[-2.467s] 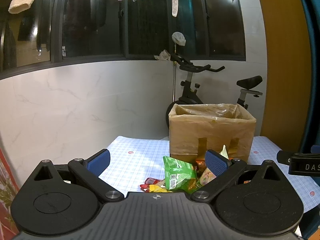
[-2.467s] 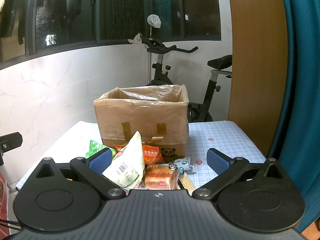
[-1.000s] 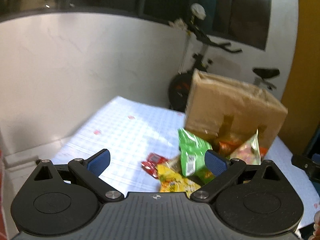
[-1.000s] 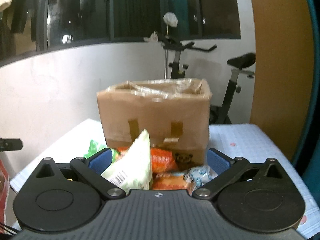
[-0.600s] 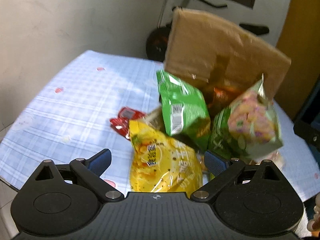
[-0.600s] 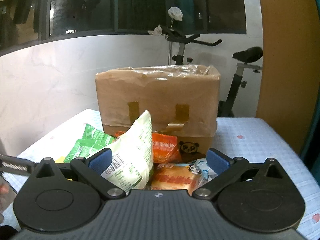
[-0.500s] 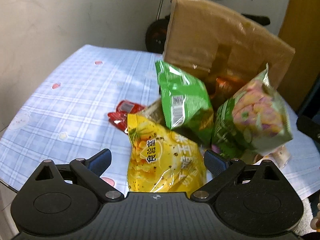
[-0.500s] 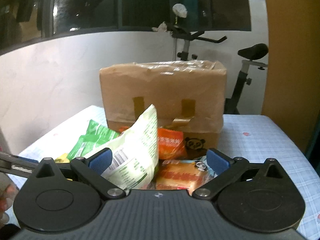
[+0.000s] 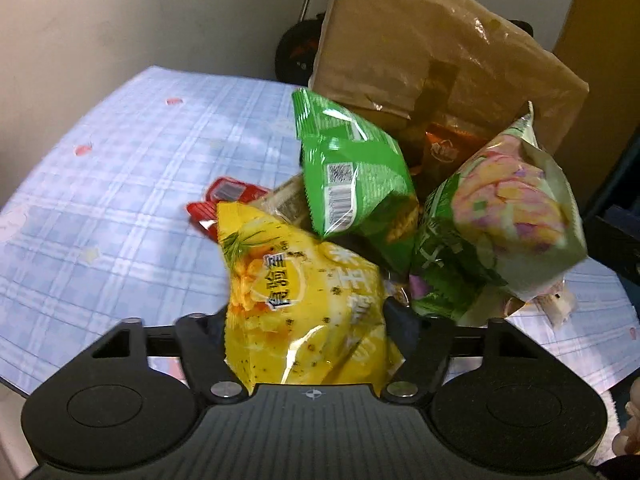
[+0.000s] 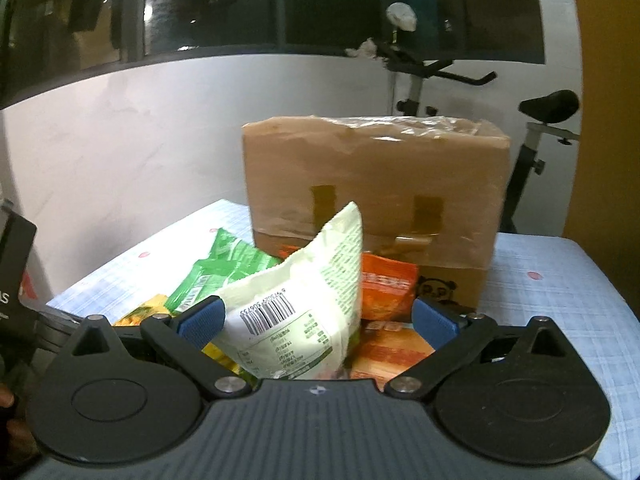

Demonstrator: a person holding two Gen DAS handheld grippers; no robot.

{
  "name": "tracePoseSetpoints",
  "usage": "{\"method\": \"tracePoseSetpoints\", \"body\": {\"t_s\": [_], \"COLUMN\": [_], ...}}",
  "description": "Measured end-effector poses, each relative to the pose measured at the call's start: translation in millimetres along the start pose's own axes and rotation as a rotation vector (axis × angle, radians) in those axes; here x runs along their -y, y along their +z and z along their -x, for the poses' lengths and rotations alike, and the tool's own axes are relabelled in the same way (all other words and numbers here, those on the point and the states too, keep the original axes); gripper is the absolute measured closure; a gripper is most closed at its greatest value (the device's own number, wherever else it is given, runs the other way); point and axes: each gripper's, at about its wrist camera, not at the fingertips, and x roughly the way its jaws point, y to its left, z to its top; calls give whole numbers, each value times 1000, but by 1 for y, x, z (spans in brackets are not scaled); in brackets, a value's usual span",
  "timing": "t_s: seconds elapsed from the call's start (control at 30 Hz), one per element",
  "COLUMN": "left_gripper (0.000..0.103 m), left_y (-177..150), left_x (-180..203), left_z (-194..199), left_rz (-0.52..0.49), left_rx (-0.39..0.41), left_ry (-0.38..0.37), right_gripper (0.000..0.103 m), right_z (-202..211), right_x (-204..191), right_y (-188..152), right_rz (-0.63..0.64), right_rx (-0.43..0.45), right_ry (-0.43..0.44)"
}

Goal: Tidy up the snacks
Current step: 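Grasp the yellow chip bag with left tool while right tool grasps pale green bag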

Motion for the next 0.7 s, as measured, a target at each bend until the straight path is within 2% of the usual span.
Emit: {"method": "tracePoseSetpoints", "body": {"t_s": [0.23, 0.43, 0.57, 0.7], "left_gripper": [33, 33, 32, 32], "left_y": [-1, -1, -6, -12], "left_x": [-9, -18, -15, -13], "left_z": [14, 23, 27, 32], "left_rz": [44, 91, 78, 67], "left_rx": [21, 46, 51, 67], "left_ry": [22, 24, 40, 64], "right_gripper": [1, 1, 1, 1], "right_z": [-31, -25, -24, -38], "right_x": [-5, -23, -37, -45], "right_y": [14, 14, 12, 4], "right_rz": [-116, -44, 28, 76], "right_rx": [-88, -61, -56, -95], "right_ry": [96, 112, 99, -30]}}
